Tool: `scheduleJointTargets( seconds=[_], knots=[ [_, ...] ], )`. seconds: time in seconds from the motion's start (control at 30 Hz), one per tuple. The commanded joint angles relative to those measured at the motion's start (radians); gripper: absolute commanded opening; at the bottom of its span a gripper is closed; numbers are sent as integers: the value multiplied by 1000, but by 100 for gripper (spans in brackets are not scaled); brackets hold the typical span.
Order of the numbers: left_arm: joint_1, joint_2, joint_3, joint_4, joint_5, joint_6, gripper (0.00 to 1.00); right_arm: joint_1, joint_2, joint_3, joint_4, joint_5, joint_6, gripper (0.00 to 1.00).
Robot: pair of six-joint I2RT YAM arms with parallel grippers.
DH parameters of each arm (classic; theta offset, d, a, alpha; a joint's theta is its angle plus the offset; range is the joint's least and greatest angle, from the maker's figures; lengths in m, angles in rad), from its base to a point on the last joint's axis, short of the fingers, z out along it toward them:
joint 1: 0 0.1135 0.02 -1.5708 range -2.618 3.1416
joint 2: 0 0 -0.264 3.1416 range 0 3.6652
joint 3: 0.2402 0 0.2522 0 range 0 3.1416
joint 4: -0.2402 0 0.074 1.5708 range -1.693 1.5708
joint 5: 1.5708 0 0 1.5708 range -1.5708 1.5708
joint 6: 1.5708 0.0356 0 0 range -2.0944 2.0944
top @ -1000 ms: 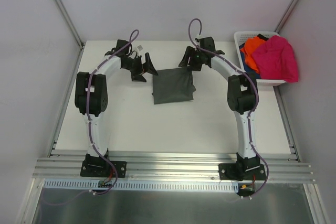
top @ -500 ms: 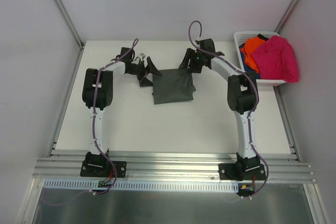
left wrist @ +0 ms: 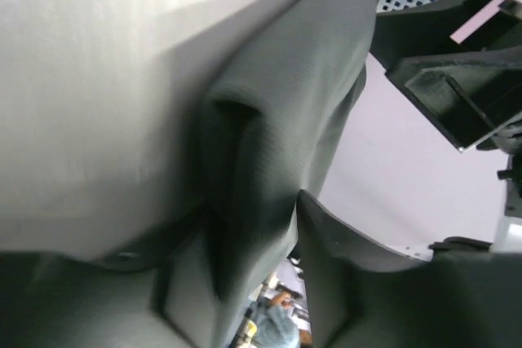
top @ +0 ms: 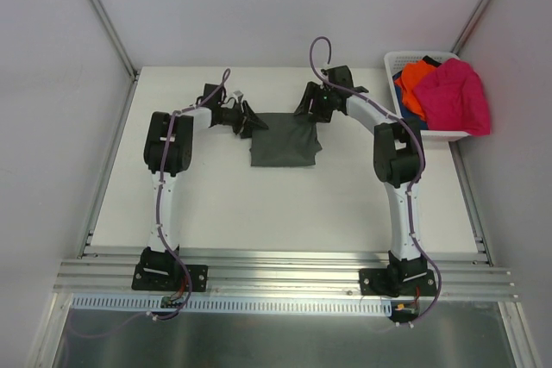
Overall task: Fold and stack the t-shirts
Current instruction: Neatly place the folded tshirt to the corner
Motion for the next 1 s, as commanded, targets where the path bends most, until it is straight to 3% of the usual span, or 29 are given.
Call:
scheduleJointTargets(
  seconds=[0.0,0.17,0.47,0.97],
  knots=[
    [-16,42,14,-6,-13,-38,31,0,-40,6,14,2,10,66],
    [-19,43,27,-4,-17,-9,0,1,-43,7,18,5,10,66],
    [5,-61,85,-131,-85,177,0,-2,-92,-1,8,7,-1,66],
    [171,-204,123,-404,-217,485,0,-12,-212,-68,0,20,-10,66]
  ],
)
